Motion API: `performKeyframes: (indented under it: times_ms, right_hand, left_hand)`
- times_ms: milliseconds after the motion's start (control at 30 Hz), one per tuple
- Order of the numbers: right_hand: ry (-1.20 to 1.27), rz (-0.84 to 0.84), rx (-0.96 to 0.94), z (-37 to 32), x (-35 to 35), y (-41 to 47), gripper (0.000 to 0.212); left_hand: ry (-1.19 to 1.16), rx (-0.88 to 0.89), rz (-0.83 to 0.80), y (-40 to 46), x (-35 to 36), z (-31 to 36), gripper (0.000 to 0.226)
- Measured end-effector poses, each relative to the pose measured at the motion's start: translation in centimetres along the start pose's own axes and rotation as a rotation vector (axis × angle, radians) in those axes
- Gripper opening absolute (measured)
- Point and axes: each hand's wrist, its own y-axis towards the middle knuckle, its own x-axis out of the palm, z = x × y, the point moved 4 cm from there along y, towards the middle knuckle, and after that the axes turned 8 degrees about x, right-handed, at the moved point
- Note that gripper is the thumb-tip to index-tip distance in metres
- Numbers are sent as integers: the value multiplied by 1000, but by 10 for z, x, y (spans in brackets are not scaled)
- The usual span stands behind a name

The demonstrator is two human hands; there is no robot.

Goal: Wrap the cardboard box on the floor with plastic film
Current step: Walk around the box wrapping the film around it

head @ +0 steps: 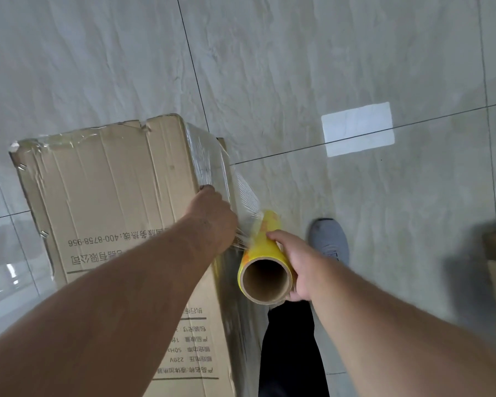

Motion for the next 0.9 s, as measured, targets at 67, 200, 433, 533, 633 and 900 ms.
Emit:
performKeyframes:
  times_ms: [67,200,433,533,633,900]
  right_hand:
    - [110,-69,32,11,1,5,67]
    - [304,-263,16,22,8,21,68]
    - [359,-262,-140,39,-3,39,69]
    - [123,-133,-256,38,-8,32,83]
    - [-186,-9,-325,28,-16,33,94]
    - [-845,181,-210,-4,5,4,94]
  left_hand:
    - [-21,-9,10,0,0,-1,38]
    - [-89,-45,61,3,-1,-2,49]
    - [-61,-41,26,2,-4,4,50]
    - [-14,-36,2,1,-2,8,52]
    - [-32,-9,5,0,3,11,56]
    - [-70,17,59,-6,3,19,42]
